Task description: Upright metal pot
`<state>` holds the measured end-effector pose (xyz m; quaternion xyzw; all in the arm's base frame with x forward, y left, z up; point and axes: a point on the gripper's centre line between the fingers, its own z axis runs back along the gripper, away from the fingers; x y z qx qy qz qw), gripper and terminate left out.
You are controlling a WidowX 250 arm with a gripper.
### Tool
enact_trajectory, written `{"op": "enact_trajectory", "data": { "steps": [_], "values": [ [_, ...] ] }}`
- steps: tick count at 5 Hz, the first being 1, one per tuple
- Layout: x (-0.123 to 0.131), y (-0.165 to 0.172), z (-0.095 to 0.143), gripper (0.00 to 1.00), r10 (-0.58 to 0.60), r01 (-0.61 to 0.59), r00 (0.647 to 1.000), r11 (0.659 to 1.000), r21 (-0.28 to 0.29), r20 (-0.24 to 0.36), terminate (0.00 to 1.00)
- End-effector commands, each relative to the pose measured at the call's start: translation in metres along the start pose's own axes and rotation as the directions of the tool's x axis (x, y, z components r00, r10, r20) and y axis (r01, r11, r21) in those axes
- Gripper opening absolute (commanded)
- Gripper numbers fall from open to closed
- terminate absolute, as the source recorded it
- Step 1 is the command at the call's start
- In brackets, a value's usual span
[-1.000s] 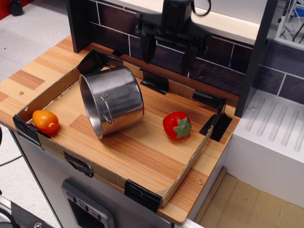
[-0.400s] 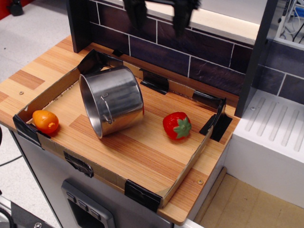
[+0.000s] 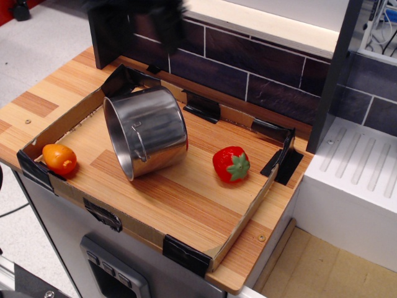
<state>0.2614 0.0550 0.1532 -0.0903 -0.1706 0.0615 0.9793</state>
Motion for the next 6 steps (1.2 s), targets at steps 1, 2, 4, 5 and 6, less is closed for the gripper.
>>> {"op": "enact_trajectory", "data": {
  "steps": [1,2,4,5,6],
  "values": [
    [-0.016,0.034,0.0,1.0,0.108,-0.108,0.993,0.994,-0.01,0.039,0.0],
    [-0.027,0.04,-0.01,1.0,0.148,-0.148,0.989,0.989,-0.007,0.013,0.0],
    [-0.048,0.04,-0.029,1.0,0.228,-0.229,0.973,0.973,-0.032,-0.014,0.0],
    [-0.051,0.036,-0.043,1.0,0.243,-0.244,0.97,0.969,-0.045,-0.017,0.0],
    [-0.05,0.028,-0.052,1.0,0.234,-0.235,0.972,0.969,-0.071,-0.021,0.0]
  ]
}}
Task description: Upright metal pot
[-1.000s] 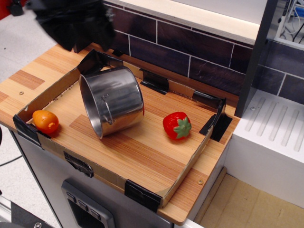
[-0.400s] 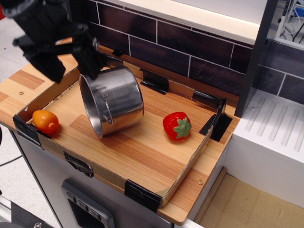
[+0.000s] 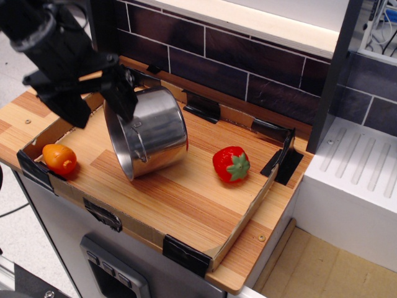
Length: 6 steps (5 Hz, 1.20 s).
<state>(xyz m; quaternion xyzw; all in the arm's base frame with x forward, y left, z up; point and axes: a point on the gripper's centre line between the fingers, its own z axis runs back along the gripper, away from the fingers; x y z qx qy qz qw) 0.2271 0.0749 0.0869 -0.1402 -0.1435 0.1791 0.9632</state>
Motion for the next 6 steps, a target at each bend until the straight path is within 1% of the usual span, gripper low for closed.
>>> {"op": "enact_trajectory", "data": {
  "steps": [1,2,3,4,5,6],
  "values": [
    [0.002,-0.012,-0.011,1.0,0.013,-0.013,1.0,1.0,-0.018,0.006,0.0],
    [0.003,-0.014,-0.017,1.0,0.016,-0.016,1.0,1.0,-0.004,-0.009,0.0],
    [0.0,-0.01,-0.022,1.0,0.028,-0.026,0.998,0.999,0.034,-0.049,0.0],
    [0.0,-0.008,-0.023,0.0,0.024,-0.021,0.996,0.999,0.034,-0.09,0.0],
    [0.004,-0.007,-0.023,0.0,0.044,-0.035,0.99,0.997,0.071,-0.133,0.0],
    [0.009,-0.006,-0.017,0.0,0.01,0.005,0.993,0.991,0.132,-0.116,0.0]
  ]
}}
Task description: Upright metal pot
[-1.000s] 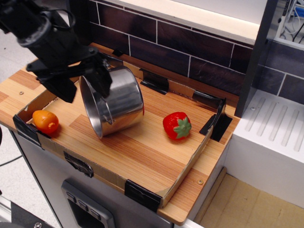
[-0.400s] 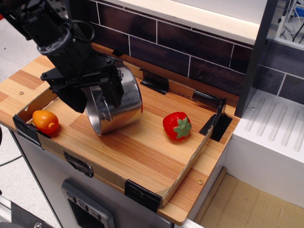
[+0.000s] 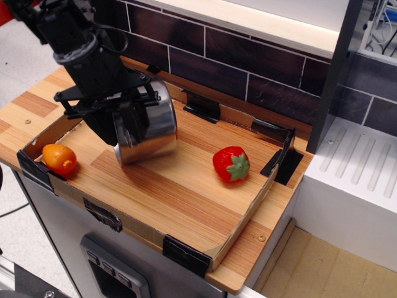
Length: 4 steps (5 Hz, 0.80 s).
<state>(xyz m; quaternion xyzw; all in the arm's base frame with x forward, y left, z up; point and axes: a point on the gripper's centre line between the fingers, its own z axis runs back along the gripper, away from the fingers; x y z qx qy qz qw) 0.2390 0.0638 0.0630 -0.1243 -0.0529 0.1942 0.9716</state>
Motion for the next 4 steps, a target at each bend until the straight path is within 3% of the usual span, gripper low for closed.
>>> {"op": "enact_trajectory", "data": {
  "steps": [1,2,3,4],
  "values": [
    [0.011,0.001,0.023,0.0,-0.038,0.024,0.996,0.987,0.156,0.082,0.0],
    [0.017,-0.002,0.039,0.0,-0.099,0.038,0.981,0.942,0.334,0.165,0.0],
    [0.019,-0.006,0.038,0.0,-0.105,0.066,0.993,0.844,0.532,0.044,0.0],
    [0.024,-0.014,0.03,0.0,-0.036,0.047,0.999,0.78,0.624,-0.029,0.0]
  ]
}}
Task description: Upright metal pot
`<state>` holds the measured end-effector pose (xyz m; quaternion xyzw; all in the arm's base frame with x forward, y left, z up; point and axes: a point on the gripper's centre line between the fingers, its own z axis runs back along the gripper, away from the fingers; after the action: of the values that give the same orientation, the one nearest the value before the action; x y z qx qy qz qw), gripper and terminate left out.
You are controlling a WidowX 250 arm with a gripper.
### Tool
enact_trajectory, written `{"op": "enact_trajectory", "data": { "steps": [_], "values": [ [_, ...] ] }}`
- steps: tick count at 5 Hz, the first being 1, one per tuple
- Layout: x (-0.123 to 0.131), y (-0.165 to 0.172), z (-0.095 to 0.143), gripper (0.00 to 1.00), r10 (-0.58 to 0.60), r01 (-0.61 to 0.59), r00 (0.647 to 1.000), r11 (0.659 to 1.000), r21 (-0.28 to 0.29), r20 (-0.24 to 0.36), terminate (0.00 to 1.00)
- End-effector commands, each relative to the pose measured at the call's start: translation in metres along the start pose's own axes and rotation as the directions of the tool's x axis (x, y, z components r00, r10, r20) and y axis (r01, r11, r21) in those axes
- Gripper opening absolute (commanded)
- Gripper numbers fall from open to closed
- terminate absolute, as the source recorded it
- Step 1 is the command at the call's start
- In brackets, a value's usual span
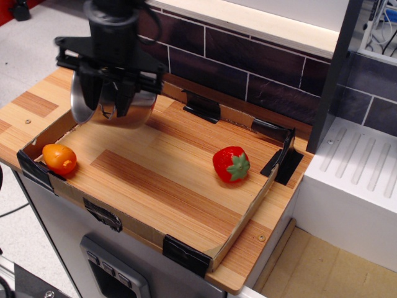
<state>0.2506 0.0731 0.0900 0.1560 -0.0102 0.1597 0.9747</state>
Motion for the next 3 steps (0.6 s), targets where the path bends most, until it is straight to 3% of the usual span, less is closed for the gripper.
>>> {"op": "enact_trajectory", "data": {
  "steps": [1,3],
  "values": [
    [0.011,-0.02,0.005,0.0,0.057,-0.02,0.985,0.975,0.219,-0.161,0.0],
    [0.004,-0.038,-0.014,0.0,0.034,0.042,0.968,0.955,0.294,-0.25,0.0]
  ]
}}
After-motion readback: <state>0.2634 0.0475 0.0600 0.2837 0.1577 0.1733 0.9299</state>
